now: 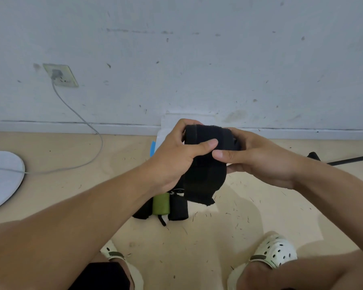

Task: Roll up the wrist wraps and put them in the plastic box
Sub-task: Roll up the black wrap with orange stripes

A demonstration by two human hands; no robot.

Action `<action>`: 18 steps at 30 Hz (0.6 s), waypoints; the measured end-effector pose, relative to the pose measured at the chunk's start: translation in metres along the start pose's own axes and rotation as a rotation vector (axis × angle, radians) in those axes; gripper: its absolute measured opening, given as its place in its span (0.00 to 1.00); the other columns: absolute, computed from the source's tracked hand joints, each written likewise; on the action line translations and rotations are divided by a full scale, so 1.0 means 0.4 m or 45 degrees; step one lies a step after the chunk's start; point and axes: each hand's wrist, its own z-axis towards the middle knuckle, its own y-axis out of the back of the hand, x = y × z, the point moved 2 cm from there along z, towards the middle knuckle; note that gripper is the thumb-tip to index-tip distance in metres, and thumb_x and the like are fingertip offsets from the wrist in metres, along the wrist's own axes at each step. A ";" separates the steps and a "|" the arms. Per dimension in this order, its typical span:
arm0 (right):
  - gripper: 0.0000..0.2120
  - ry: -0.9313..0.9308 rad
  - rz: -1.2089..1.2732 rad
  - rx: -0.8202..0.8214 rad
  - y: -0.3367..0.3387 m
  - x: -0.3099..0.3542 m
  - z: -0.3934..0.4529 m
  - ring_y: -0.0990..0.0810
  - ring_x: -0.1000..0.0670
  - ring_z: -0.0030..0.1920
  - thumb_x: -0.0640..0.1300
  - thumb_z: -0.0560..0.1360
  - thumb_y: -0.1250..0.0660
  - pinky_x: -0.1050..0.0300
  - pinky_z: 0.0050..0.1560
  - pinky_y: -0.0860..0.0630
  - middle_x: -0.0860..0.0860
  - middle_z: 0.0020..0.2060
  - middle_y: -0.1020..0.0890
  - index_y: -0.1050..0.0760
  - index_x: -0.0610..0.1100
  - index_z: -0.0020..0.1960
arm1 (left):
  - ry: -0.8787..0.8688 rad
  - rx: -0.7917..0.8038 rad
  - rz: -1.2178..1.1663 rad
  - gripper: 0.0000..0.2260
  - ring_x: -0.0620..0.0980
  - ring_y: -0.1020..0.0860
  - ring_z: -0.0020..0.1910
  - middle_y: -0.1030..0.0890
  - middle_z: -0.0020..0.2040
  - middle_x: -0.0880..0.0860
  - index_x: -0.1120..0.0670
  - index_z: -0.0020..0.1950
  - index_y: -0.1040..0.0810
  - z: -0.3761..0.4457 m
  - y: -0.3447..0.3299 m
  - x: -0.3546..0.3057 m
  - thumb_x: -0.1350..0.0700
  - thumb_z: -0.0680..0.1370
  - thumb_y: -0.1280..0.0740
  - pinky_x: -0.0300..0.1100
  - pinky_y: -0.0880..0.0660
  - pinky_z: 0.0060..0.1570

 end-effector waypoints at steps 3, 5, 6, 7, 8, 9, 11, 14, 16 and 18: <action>0.28 0.000 -0.006 -0.086 0.005 -0.002 0.000 0.14 0.45 0.57 0.47 0.67 0.24 0.55 0.50 0.16 0.39 0.63 0.19 0.24 0.46 0.67 | -0.024 0.000 0.021 0.17 0.55 0.17 0.57 0.19 0.58 0.54 0.49 0.61 0.23 0.000 0.000 0.003 0.55 0.75 0.22 0.52 0.16 0.52; 0.27 0.023 -0.033 -0.125 0.005 0.001 -0.002 0.14 0.45 0.55 0.47 0.67 0.23 0.53 0.50 0.16 0.38 0.62 0.20 0.24 0.47 0.65 | -0.006 -0.006 0.013 0.18 0.55 0.17 0.60 0.19 0.60 0.55 0.48 0.62 0.23 -0.001 -0.003 0.004 0.52 0.75 0.22 0.54 0.17 0.57; 0.26 0.044 -0.047 -0.139 0.003 0.003 -0.003 0.13 0.46 0.53 0.46 0.67 0.23 0.54 0.49 0.16 0.37 0.62 0.21 0.23 0.47 0.63 | 0.015 -0.004 0.001 0.17 0.55 0.18 0.61 0.18 0.60 0.54 0.48 0.63 0.23 -0.002 -0.006 0.003 0.51 0.77 0.24 0.55 0.18 0.59; 0.25 0.070 -0.064 -0.154 0.001 0.004 -0.004 0.13 0.47 0.50 0.46 0.67 0.22 0.55 0.48 0.16 0.37 0.61 0.21 0.23 0.47 0.62 | 0.039 -0.003 -0.012 0.15 0.55 0.18 0.61 0.18 0.60 0.54 0.49 0.64 0.24 -0.003 -0.009 0.002 0.49 0.79 0.26 0.56 0.18 0.61; 0.24 0.101 -0.081 -0.171 -0.001 0.005 -0.005 0.13 0.47 0.48 0.45 0.68 0.22 0.56 0.47 0.16 0.38 0.60 0.21 0.23 0.47 0.62 | 0.066 -0.007 -0.026 0.15 0.54 0.18 0.62 0.17 0.60 0.54 0.50 0.64 0.24 -0.003 -0.011 0.003 0.48 0.80 0.28 0.57 0.19 0.62; 0.23 0.143 -0.115 -0.195 -0.003 0.005 -0.005 0.14 0.47 0.47 0.43 0.68 0.21 0.57 0.46 0.17 0.40 0.60 0.20 0.24 0.47 0.61 | 0.094 -0.014 -0.047 0.15 0.54 0.18 0.62 0.17 0.60 0.54 0.50 0.64 0.24 -0.004 -0.012 0.002 0.46 0.80 0.30 0.58 0.20 0.64; 0.24 0.261 -0.282 -0.279 -0.004 0.003 -0.005 0.16 0.48 0.46 0.41 0.69 0.19 0.60 0.47 0.19 0.46 0.57 0.19 0.24 0.49 0.61 | 0.146 -0.026 -0.101 0.16 0.54 0.18 0.63 0.16 0.61 0.54 0.51 0.65 0.24 -0.005 -0.013 0.000 0.44 0.81 0.31 0.59 0.21 0.65; 0.27 0.365 -0.457 -0.369 -0.012 -0.005 -0.002 0.19 0.54 0.45 0.41 0.69 0.18 0.54 0.53 0.19 0.61 0.53 0.19 0.25 0.54 0.63 | 0.172 -0.059 -0.135 0.16 0.55 0.17 0.62 0.15 0.59 0.54 0.52 0.65 0.23 -0.004 -0.011 -0.006 0.46 0.81 0.30 0.59 0.20 0.64; 0.30 0.380 -0.486 -0.358 -0.017 -0.010 0.003 0.20 0.55 0.45 0.41 0.69 0.18 0.49 0.54 0.17 0.63 0.56 0.20 0.26 0.59 0.65 | 0.159 -0.104 -0.172 0.15 0.57 0.17 0.61 0.15 0.58 0.55 0.53 0.65 0.22 -0.002 -0.005 -0.011 0.50 0.80 0.29 0.59 0.18 0.60; 0.34 0.343 -0.479 -0.325 -0.015 -0.009 0.006 0.18 0.54 0.47 0.44 0.69 0.18 0.49 0.53 0.16 0.62 0.59 0.21 0.28 0.62 0.69 | 0.145 -0.134 -0.209 0.15 0.58 0.16 0.59 0.15 0.58 0.57 0.54 0.65 0.22 -0.001 -0.001 -0.015 0.53 0.80 0.28 0.58 0.17 0.56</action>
